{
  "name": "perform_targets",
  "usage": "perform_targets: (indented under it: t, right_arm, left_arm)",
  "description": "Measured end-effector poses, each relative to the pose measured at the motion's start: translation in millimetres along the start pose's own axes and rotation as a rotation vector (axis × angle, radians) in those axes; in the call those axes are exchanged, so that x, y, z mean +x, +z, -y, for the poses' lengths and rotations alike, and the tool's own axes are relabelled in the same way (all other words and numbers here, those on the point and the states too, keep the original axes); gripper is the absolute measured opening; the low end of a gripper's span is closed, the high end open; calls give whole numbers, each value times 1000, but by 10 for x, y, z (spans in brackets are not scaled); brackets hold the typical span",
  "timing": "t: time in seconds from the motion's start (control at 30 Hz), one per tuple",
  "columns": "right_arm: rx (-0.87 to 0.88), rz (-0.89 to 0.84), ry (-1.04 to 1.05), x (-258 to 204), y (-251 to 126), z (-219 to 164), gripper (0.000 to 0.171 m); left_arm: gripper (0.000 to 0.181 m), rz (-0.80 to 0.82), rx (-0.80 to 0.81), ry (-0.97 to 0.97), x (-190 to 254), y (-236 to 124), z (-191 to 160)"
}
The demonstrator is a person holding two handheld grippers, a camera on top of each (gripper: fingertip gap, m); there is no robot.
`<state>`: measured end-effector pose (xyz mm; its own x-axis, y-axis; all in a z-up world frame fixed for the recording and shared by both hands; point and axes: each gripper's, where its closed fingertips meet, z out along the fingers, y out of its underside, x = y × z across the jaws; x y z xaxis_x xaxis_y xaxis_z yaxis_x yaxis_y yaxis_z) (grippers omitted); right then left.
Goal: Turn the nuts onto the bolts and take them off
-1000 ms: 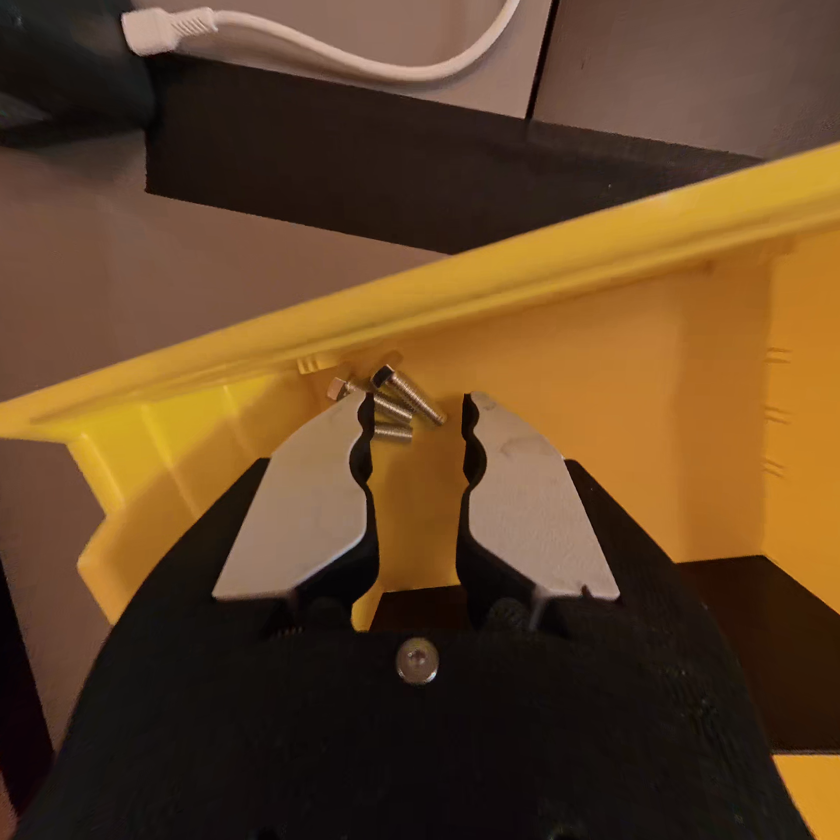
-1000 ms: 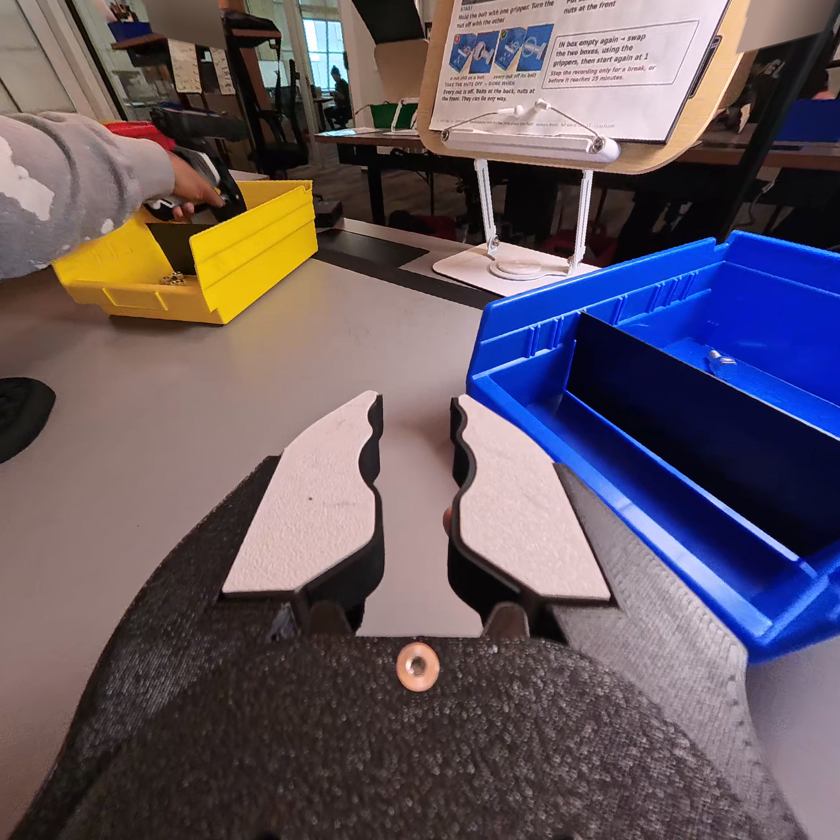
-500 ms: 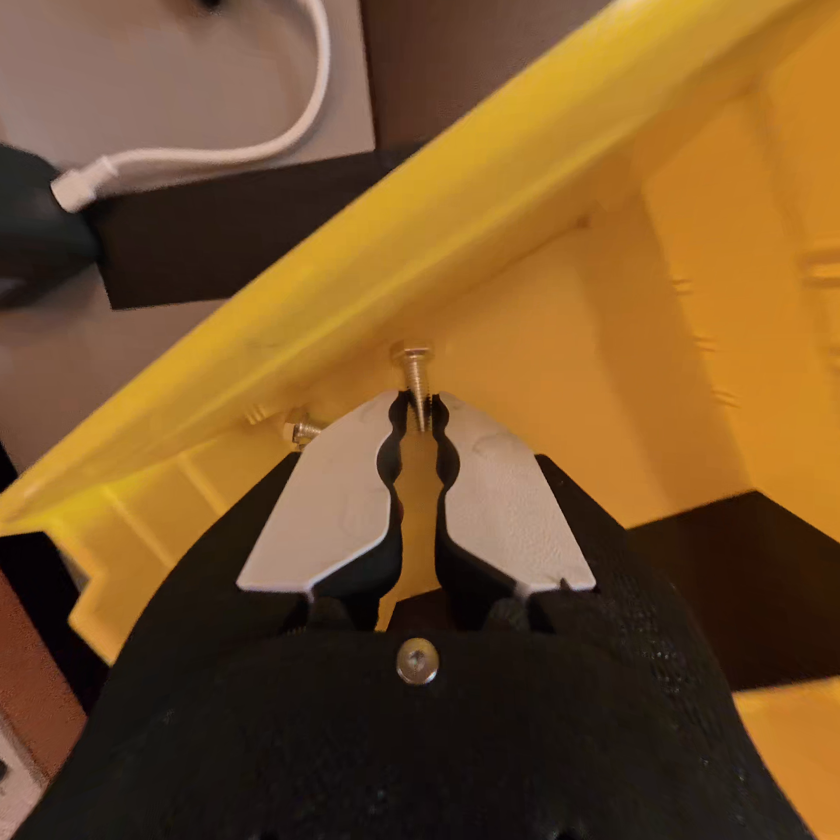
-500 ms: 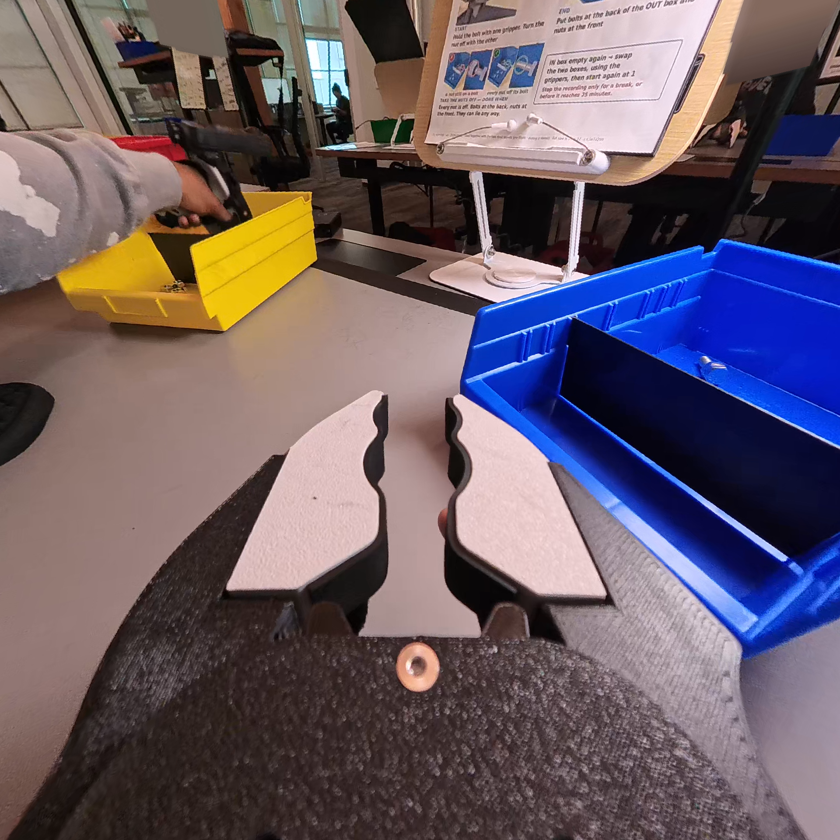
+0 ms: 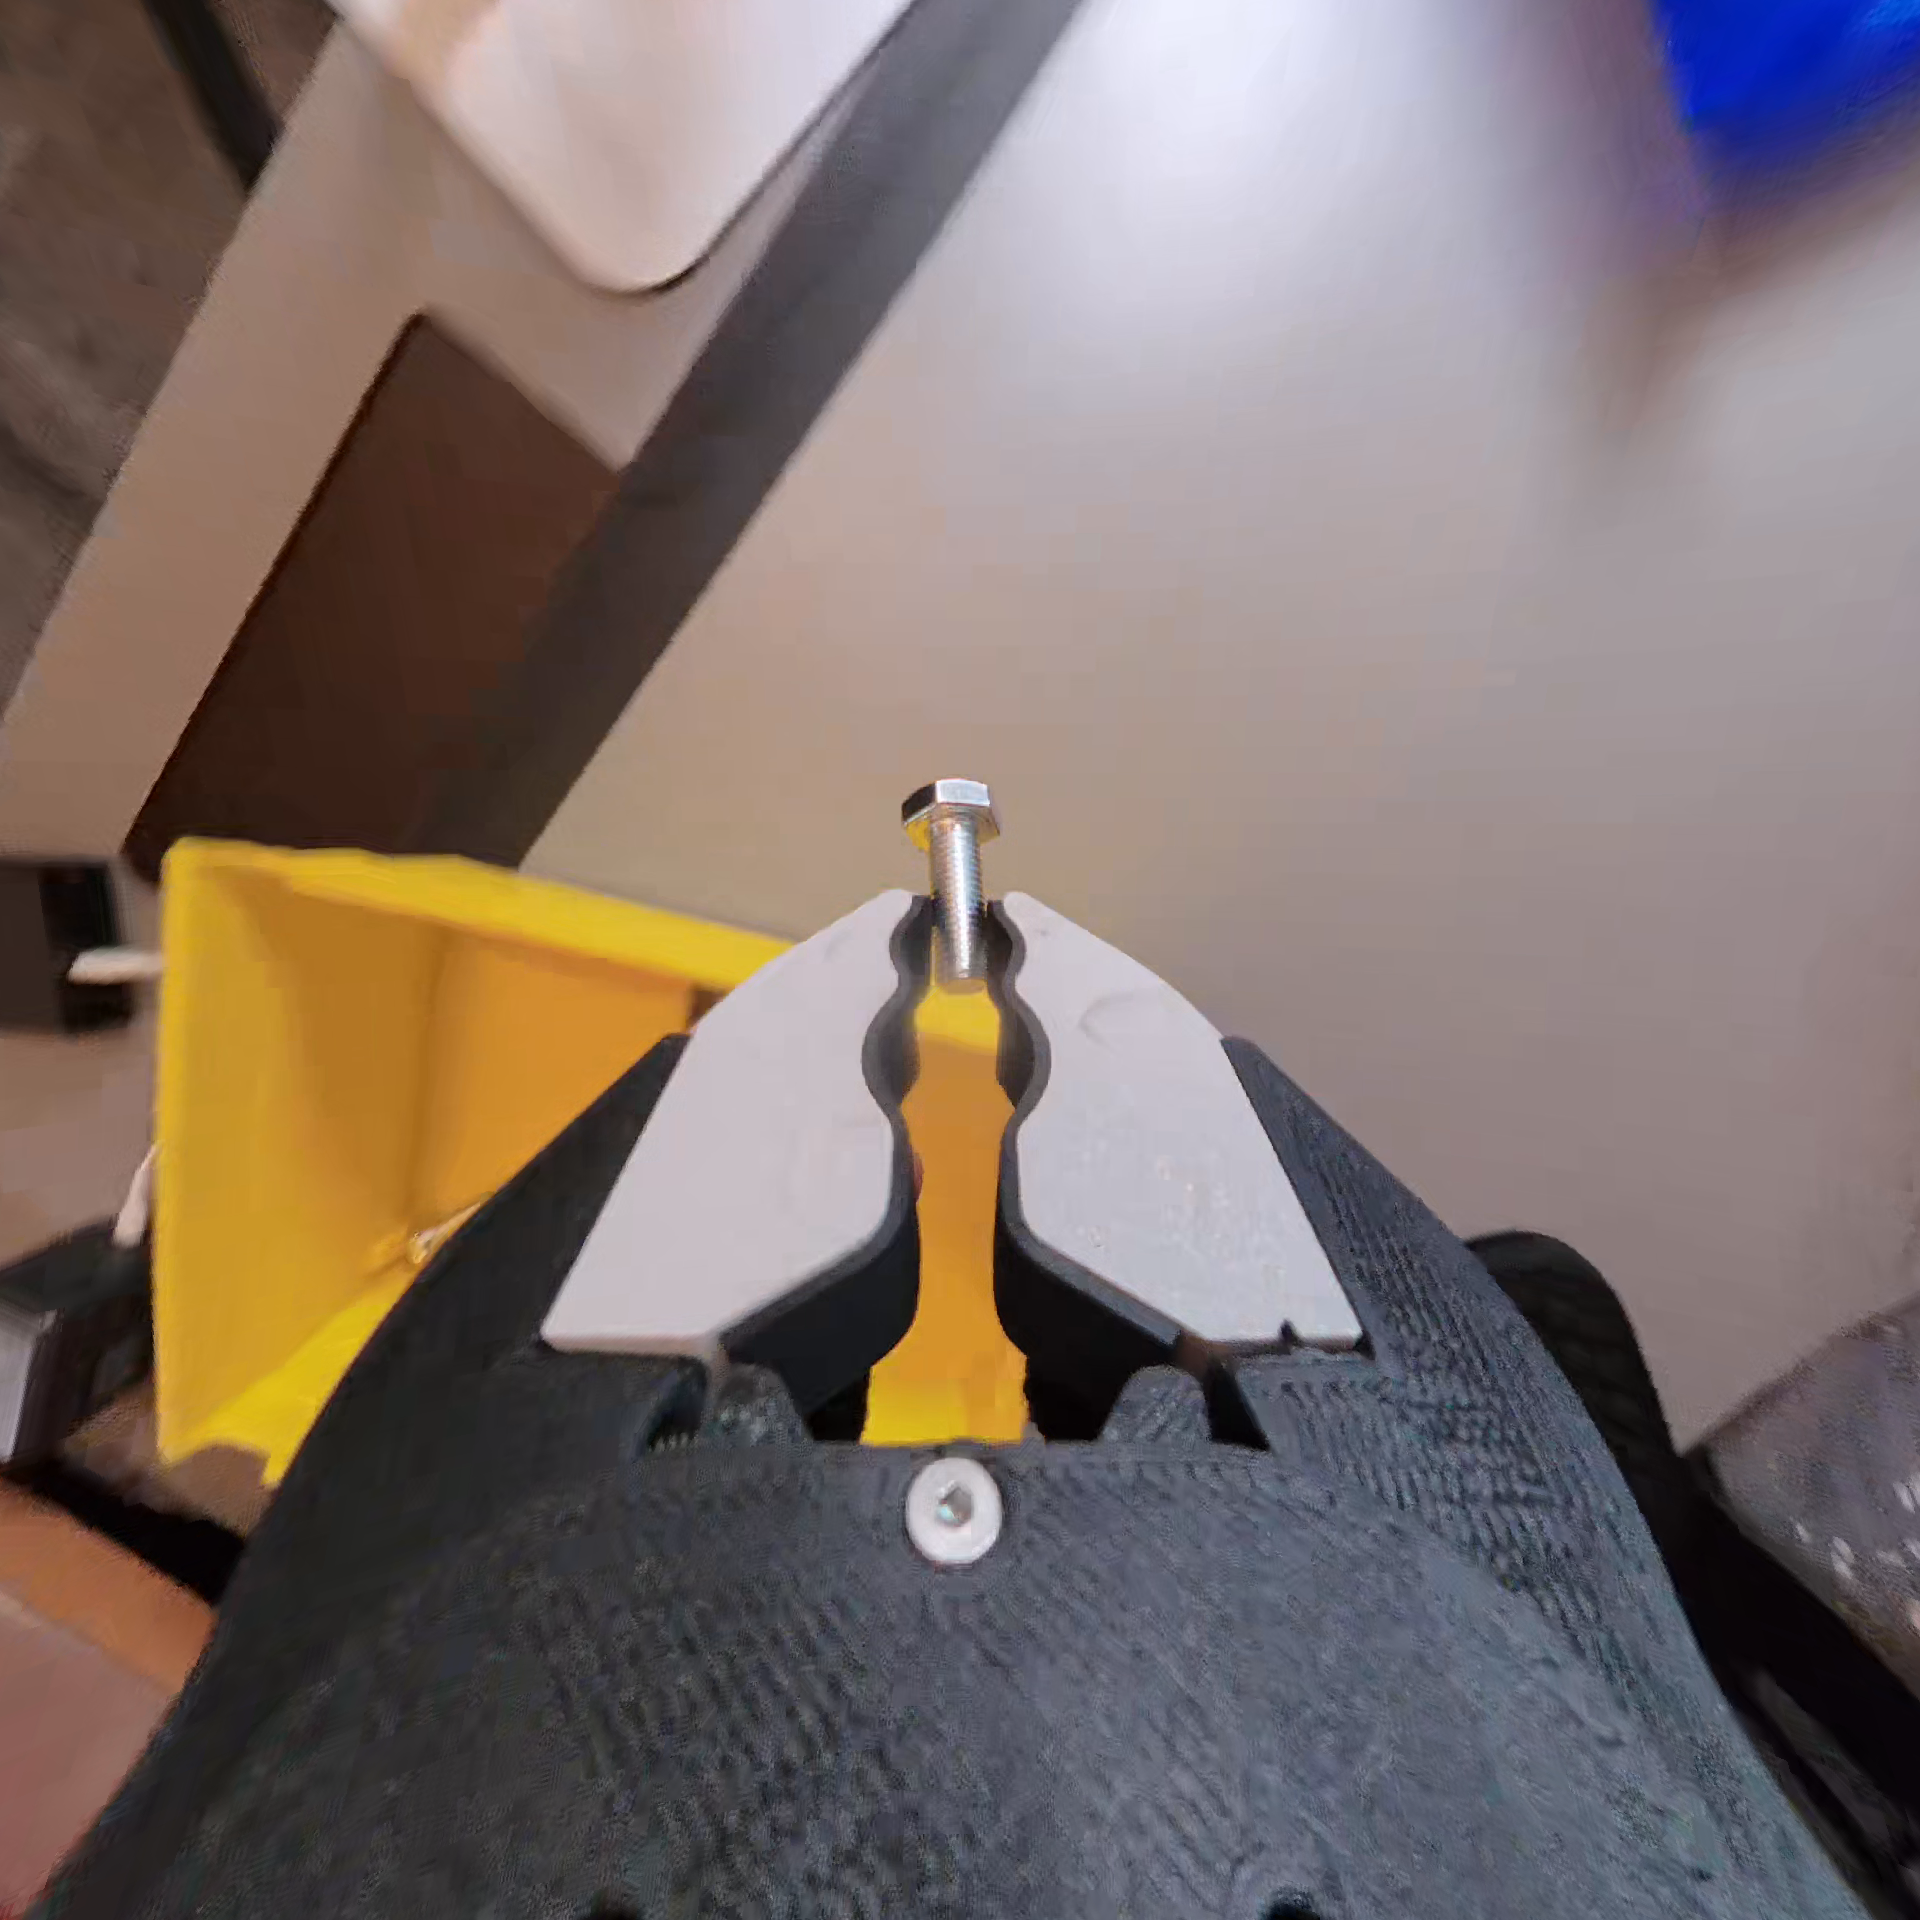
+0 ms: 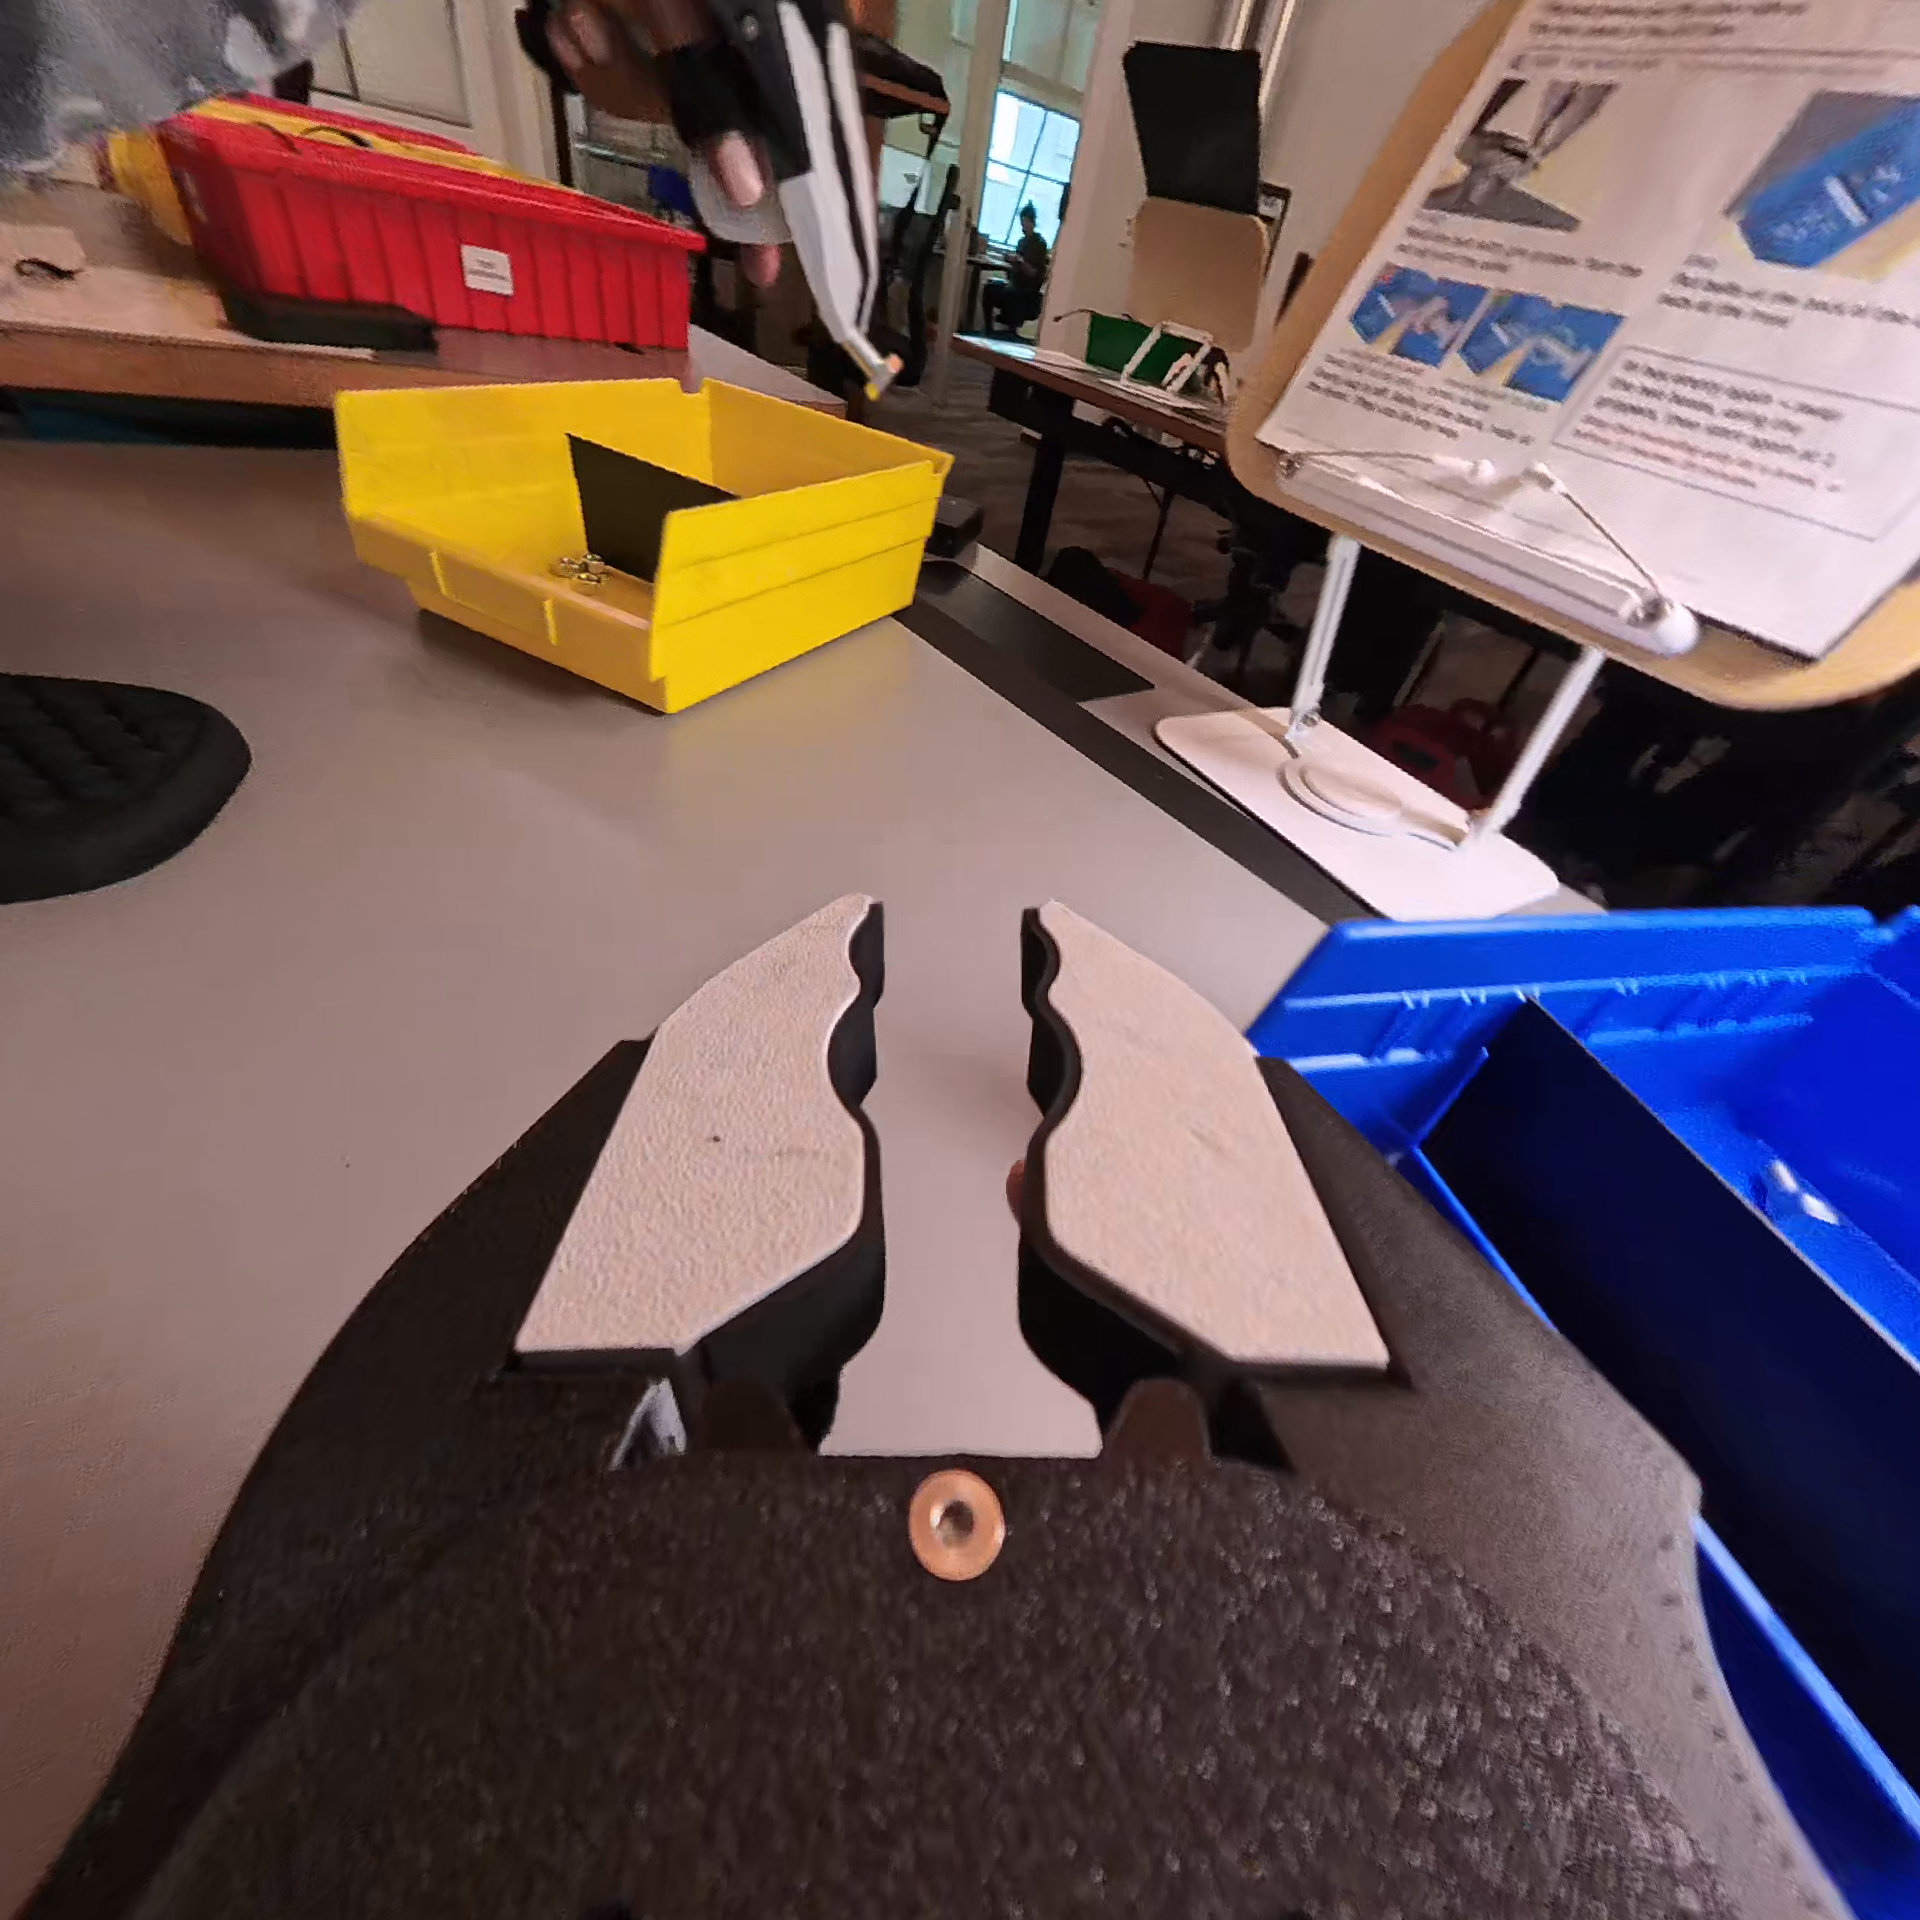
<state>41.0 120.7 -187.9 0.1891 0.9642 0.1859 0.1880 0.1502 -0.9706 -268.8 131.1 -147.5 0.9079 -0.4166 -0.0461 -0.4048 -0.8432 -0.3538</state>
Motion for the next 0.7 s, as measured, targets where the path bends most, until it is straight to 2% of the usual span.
perform_targets:
  t: [0.03,0.23,0.37,0.57,0.7]
  right_arm:
    - [4,16,-21,-44,54,51,25]
    - [12,70,-150,-266,411,298,30]
    - [4,71,-181,-333,610,300,35]
    - [-9,74,-203,-405,692,255,35]
    - [-16,72,-221,-408,693,208,18]
  left_arm:
    - [11,-35,4,45,223,-9,94]
    - [11,-214,-24,288,1418,63,446]
    - [11,-283,-75,397,1962,141,505]
    - [11,-338,-137,469,2361,258,487]
    - [11,-341,-157,483,2421,319,478]
